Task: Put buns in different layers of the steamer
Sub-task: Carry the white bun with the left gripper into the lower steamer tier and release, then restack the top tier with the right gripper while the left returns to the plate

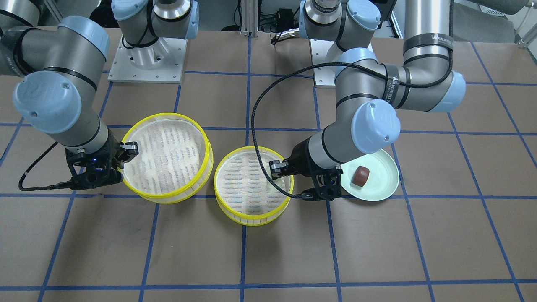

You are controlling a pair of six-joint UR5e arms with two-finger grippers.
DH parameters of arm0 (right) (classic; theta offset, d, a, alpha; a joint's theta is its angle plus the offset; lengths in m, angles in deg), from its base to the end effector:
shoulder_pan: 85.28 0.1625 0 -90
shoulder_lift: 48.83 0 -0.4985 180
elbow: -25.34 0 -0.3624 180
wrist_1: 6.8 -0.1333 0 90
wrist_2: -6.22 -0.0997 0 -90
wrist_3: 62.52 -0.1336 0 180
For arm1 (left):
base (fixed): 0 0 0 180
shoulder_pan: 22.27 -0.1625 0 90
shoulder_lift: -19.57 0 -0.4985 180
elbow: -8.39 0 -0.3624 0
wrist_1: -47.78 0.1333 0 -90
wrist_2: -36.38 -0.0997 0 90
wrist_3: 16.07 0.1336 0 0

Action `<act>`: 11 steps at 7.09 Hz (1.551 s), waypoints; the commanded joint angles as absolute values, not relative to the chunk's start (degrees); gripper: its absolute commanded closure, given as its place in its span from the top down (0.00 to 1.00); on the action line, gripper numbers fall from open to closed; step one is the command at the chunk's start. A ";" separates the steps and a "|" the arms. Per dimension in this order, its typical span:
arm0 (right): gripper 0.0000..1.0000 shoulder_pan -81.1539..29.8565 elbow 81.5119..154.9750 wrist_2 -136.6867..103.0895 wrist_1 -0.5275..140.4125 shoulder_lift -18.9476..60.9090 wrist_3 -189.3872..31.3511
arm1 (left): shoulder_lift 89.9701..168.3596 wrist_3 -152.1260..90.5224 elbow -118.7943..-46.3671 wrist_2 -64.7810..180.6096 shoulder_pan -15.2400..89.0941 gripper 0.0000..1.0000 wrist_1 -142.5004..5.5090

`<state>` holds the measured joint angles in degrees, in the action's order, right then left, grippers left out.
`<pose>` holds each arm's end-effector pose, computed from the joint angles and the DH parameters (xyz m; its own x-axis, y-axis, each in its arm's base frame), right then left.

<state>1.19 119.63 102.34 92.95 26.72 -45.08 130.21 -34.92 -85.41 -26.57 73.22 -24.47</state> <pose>0.0853 -0.5516 0.3820 -0.9660 -0.2529 0.0536 -0.2397 0.9539 0.1806 -0.2497 -0.5695 0.3493 -0.8745 -0.2887 0.3898 -0.1981 0.9461 0.2562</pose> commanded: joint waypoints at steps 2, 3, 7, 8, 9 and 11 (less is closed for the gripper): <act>0.00 1.82 119.64 102.38 92.95 27.20 -46.34 | 131.54 -35.15 -86.80 -25.93 75.03 1.00 -23.67; 0.00 1.91 119.64 102.20 93.04 27.29 -47.74 | 131.37 -34.97 -86.54 -25.93 75.03 1.00 -23.67; 0.00 12.95 119.64 101.59 94.62 26.76 -66.75 | 128.65 -8.35 -85.39 -49.97 65.32 1.00 -25.86; 0.00 16.11 119.64 101.58 97.49 25.37 -74.04 | 128.38 0.45 -86.61 -52.80 62.31 0.99 -26.22; 0.00 19.54 119.56 102.19 100.74 23.35 -77.34 | 128.47 5.67 -88.36 -55.26 60.80 0.98 -27.09; 0.00 23.60 118.94 102.29 104.19 20.97 -84.82 | 129.16 13.26 -93.54 -59.67 58.78 0.98 -27.10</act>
<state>21.12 119.34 102.19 102.17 22.42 -80.67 128.70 8.46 -90.52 -57.31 60.28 -26.97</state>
